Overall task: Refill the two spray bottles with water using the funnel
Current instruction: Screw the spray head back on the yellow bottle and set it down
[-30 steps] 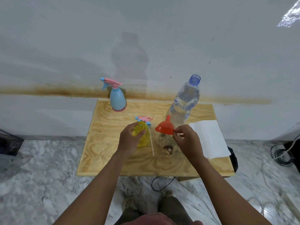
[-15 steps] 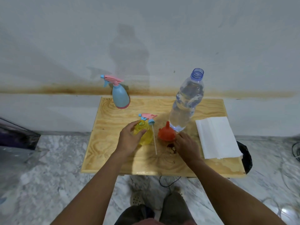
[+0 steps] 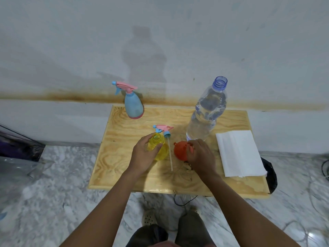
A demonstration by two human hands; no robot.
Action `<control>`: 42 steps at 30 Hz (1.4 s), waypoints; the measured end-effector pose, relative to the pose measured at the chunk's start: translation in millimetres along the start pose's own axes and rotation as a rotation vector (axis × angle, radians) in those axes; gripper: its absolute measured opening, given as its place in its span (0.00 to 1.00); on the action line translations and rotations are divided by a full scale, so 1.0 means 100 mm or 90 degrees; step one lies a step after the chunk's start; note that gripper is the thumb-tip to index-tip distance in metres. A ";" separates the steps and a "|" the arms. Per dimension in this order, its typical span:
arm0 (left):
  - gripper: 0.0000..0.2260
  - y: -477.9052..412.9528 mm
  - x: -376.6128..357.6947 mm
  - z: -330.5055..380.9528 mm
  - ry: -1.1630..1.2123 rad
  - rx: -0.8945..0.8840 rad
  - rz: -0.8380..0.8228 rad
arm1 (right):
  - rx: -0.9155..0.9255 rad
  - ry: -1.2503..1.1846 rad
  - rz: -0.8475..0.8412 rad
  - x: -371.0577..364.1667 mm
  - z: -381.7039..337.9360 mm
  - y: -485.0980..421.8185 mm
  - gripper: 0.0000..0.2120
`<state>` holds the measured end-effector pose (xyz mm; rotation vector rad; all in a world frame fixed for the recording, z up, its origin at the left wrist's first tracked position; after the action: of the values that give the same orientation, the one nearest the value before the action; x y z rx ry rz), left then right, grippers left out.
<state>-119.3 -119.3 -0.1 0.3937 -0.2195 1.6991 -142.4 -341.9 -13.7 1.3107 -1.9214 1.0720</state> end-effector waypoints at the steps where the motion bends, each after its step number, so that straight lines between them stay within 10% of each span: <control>1: 0.19 0.01 0.00 0.00 -0.005 -0.005 0.002 | 0.028 -0.027 0.002 0.02 -0.15 -0.08 0.06; 9: 0.37 0.03 -0.10 -0.13 -0.023 0.020 0.023 | -0.062 -0.058 -0.271 -0.58 -0.56 -0.72 0.15; 22: 0.25 -0.04 -0.10 -0.22 0.020 0.024 0.040 | -0.201 -0.045 -0.365 -1.30 -0.25 -0.85 0.21; 33: 0.27 -0.13 0.41 -0.14 0.007 0.016 0.088 | -0.259 -0.464 -0.096 -0.25 -0.94 -1.05 0.02; 42: 0.29 -0.09 0.79 -0.13 -0.018 0.016 0.089 | -0.175 -0.702 0.052 0.71 -1.63 -1.08 0.09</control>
<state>-122.0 -40.5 17.1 0.4297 -0.2520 1.8362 -63.5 -256.7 159.1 1.8544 -2.7464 -0.0035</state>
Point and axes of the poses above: each hand's wrist, its own y-axis away from the middle knuckle, its own x-axis out of the back of the hand, z = x × y, the point moved 4 cm from there along -y, towards the middle knuckle, and after that the axes turned 9 degrees about z, right-handed, at the moved point
